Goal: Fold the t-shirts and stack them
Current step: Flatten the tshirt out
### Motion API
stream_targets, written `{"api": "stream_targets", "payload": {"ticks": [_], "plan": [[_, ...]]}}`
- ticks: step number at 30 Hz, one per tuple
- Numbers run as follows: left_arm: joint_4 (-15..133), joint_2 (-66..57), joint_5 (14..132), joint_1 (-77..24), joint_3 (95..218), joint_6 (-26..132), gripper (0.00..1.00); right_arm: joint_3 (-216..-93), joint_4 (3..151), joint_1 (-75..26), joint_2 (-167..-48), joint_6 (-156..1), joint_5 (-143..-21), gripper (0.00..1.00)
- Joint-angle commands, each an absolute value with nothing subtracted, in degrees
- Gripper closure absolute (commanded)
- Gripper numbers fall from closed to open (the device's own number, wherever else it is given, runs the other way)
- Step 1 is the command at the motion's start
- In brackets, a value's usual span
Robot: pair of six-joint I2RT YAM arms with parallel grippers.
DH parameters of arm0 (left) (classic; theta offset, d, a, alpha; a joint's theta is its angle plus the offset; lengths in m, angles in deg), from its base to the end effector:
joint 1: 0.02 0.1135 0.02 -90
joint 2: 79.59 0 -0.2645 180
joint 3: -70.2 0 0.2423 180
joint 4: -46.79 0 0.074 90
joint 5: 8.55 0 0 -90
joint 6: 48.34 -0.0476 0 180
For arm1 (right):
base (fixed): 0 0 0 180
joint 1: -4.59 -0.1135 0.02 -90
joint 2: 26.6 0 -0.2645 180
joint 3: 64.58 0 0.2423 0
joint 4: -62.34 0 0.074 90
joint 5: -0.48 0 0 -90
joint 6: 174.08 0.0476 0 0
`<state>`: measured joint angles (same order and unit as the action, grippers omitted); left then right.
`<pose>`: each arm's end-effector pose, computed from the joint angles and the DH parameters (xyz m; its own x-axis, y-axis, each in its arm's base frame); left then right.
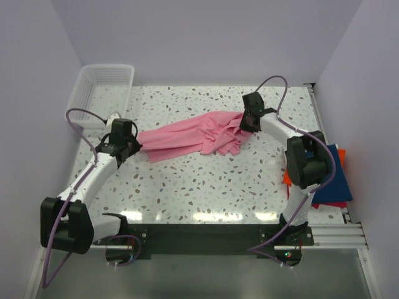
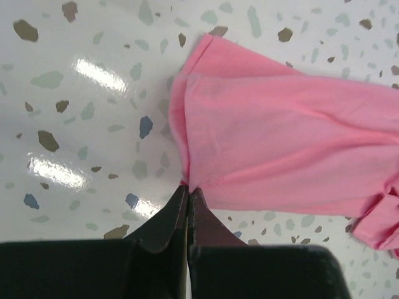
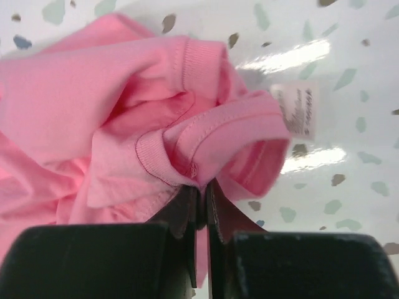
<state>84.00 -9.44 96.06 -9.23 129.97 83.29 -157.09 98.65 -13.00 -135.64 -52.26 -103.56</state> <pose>0.2482 -0.0281 0.2300 -0.5361 -0.5643 -0.6278 -0.4939 0.8128 -0.3088 0.3954 0.1132 0.1988 -0.7264 0.3063 -0.6152 0.2701 0.9504 0.1542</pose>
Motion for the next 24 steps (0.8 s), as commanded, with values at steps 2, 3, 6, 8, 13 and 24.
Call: {"api": "stream_targets", "payload": {"ticks": [2,3,6,8,13,24], "plan": [[85.82,-12.35,95.60,-5.30,137.62,78.76,1.00,-162.33,101.46,-8.86,-129.53,-53.05,-105.43,1.00],[86.26,-12.70,95.07,-4.51,138.41,78.40,1.00,-163.03,101.90,-7.64,-129.00,-53.23,-105.08,1.00],[87.58,-13.23,92.88,-0.82,141.93,77.08,1.00,-165.84,103.66,-5.35,-127.33,-53.32,-103.85,1.00],[88.11,-13.85,91.47,1.72,143.78,76.47,1.00,-167.16,104.27,-4.29,-126.19,-53.58,-103.67,1.00],[89.60,-16.39,90.06,3.67,143.96,76.20,1.00,-171.11,106.20,0.63,-127.14,-53.40,-101.83,1.00],[87.76,-16.22,87.51,4.02,139.12,76.38,1.00,-163.50,102.26,2.22,-124.62,-52.53,-91.54,0.39]]}}
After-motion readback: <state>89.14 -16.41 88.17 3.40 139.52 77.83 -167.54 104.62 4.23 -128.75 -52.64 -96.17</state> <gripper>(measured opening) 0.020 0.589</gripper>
